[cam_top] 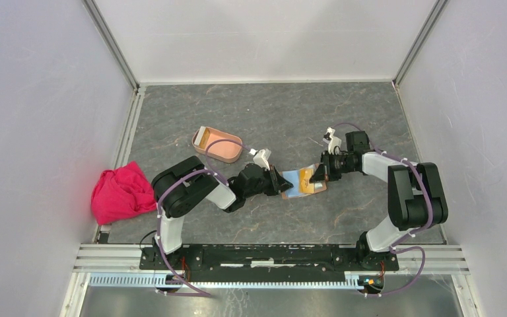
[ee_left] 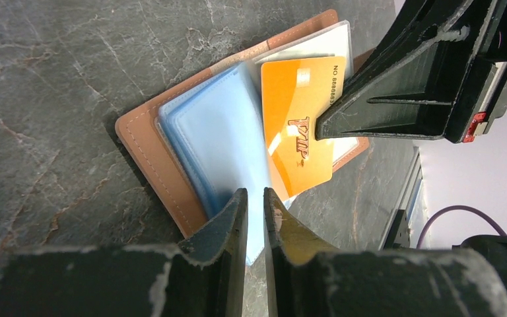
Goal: Put the credit cards into the card holder
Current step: Insert the credit card into the card holder.
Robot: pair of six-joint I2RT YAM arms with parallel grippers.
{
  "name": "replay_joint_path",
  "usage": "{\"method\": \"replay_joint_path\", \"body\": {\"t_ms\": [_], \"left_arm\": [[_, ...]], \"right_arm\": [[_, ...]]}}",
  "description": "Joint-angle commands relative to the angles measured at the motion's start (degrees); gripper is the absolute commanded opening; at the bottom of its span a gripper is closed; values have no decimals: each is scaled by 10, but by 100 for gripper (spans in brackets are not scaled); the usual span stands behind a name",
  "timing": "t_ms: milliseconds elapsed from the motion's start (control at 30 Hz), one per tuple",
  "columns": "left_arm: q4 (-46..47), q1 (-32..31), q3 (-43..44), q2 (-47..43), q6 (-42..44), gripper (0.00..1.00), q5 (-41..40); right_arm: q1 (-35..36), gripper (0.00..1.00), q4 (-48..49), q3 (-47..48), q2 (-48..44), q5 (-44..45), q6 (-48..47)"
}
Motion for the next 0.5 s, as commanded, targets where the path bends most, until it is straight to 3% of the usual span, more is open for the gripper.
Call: {"method": "replay_joint_path", "body": {"t_ms": [0, 467], "left_arm": [[4, 2, -10, -1, 41, 22, 5], [15, 2, -11, 0, 45, 22, 14]], "right_arm": [[2, 0, 16, -6, 12, 49, 14], [21, 0, 2, 8, 39, 36, 11]]}}
